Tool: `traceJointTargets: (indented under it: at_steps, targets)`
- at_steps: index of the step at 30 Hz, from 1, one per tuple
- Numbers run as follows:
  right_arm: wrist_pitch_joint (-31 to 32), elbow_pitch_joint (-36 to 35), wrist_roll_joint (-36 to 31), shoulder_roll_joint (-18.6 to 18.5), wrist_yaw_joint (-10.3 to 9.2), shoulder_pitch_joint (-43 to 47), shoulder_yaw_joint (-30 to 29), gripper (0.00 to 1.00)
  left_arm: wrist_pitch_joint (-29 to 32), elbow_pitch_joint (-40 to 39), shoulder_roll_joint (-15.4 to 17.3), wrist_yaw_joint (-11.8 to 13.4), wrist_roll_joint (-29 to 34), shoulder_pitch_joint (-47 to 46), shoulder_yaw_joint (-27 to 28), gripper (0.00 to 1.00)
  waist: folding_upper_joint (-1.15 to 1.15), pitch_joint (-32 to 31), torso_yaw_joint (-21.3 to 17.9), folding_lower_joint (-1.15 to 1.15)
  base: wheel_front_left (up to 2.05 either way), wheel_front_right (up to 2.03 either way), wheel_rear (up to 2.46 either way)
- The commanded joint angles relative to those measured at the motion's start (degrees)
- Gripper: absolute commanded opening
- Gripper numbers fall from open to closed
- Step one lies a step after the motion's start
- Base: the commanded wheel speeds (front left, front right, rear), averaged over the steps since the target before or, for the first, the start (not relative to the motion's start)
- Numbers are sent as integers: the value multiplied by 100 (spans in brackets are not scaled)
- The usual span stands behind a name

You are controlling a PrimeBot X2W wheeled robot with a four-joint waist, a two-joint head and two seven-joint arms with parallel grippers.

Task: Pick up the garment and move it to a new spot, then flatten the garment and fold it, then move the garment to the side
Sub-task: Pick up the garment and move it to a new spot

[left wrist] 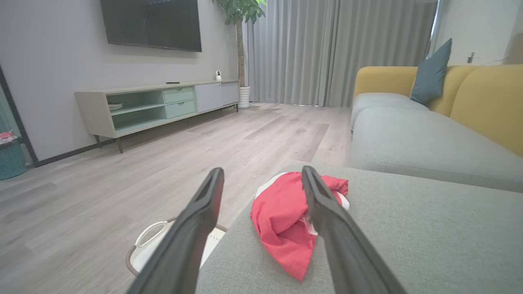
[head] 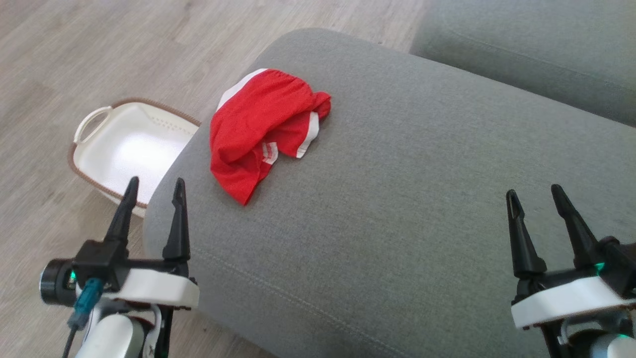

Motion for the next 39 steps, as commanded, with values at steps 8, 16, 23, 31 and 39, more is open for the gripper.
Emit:
traceJointTargets:
  at_steps: [8, 16, 23, 31, 39]
  targets:
    - [45, -210, -101, -44, -4, -465, 139, 100, -69, -247, -149, -146, 127, -408, 560, 100, 0, 261, 122, 0, 0, 0, 0]
    - [272, -453, -236, -135, -4, -743, 169, 100, -69, -38, -481, -422, 151, -627, 963, 100, 0, 892, -67, 0, 0, 0, 0]
    - [614, -788, -377, -335, -4, -1087, 155, 100, -69, 875, -976, -910, 118, -1369, 1296, 100, 0, 1750, -318, 0, 0, 0, 0]
    - [911, -1049, -442, -548, -4, -1417, 105, 100, -70, 2945, -1314, -1647, 178, -2686, 1697, 100, 0, 2482, -521, 0, 0, 0, 0]
    - [991, -1140, -464, -580, -4, -1535, 87, 100, -70, 4879, -1301, -2056, 205, -3608, 1804, 100, 0, 2677, -633, 0, 0, 0, 0]
